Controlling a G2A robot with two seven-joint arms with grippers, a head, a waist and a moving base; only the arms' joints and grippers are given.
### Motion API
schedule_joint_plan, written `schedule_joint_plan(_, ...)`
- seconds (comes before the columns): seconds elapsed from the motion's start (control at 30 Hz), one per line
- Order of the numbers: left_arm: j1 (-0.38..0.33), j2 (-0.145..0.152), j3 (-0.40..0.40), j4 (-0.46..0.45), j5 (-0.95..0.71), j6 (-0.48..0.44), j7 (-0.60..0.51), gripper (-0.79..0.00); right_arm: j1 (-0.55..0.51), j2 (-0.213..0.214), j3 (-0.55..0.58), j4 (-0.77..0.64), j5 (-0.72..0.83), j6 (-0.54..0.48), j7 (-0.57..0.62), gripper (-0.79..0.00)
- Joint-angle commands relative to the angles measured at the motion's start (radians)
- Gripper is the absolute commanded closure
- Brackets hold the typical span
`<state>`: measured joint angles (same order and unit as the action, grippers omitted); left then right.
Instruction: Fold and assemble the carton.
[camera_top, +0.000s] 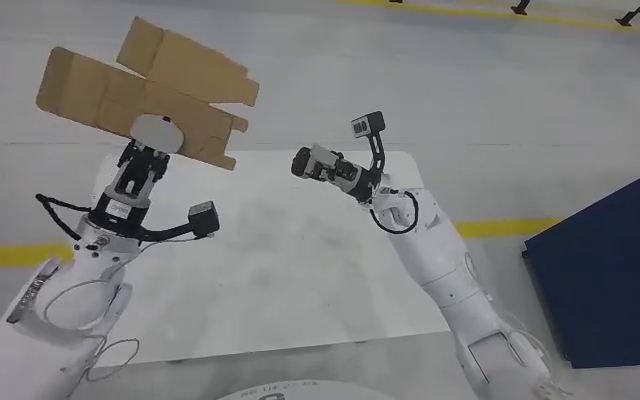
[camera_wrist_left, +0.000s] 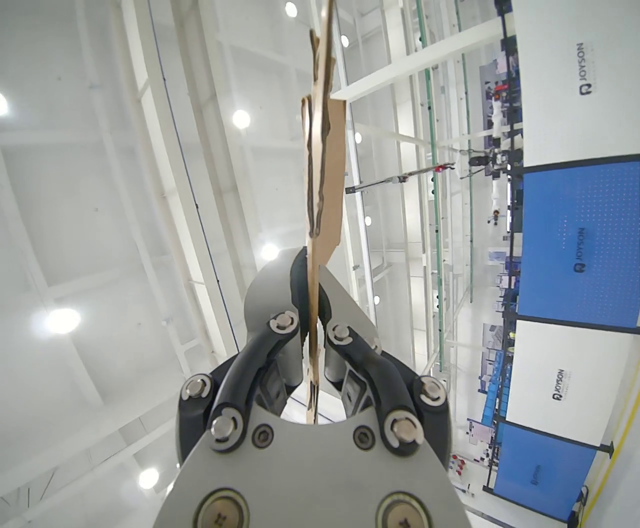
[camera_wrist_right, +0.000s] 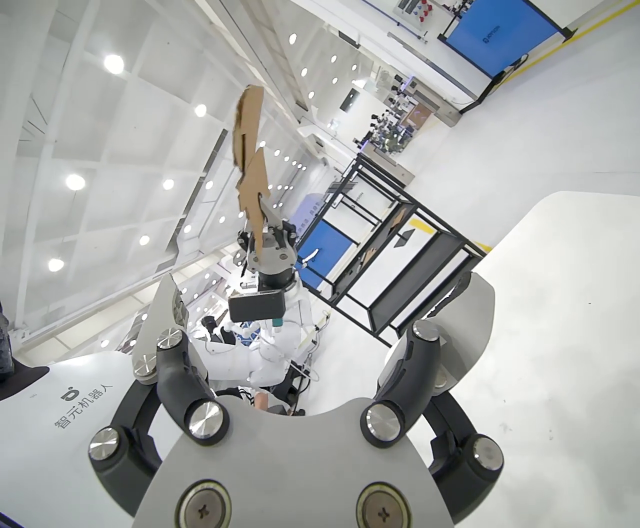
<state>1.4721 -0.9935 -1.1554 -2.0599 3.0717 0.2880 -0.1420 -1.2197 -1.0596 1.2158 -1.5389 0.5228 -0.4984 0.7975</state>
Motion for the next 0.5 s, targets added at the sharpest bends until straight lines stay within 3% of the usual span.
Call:
schedule_joint_plan(0.0, -0.001, -0.001, -0.007, 0.0, 0.0, -0.001, 0.006, 0.0, 0.0, 0.0, -0.001, 0.0, -0.003, 0.002, -0.003, -0.785)
schedule_joint_plan(0.23, -0.001, -0.001, -0.008, 0.004, 0.0, -0.008, 0.013, 0.0, 0.0, 0.0, -0.001, 0.0, -0.003, 0.002, -0.003, -0.785)
schedule_joint_plan(0.37, -0.074, 0.03, -0.022, 0.048, 0.0, -0.115, 0.217, 0.0, -0.003, -0.001, -0.003, -0.008, -0.024, 0.012, -0.018, -0.785)
schedule_joint_plan(0.47, -0.131, 0.074, 0.002, 0.053, 0.0, -0.101, 0.35, 0.0, -0.007, -0.001, -0.002, -0.02, -0.042, 0.016, 0.0, -0.785)
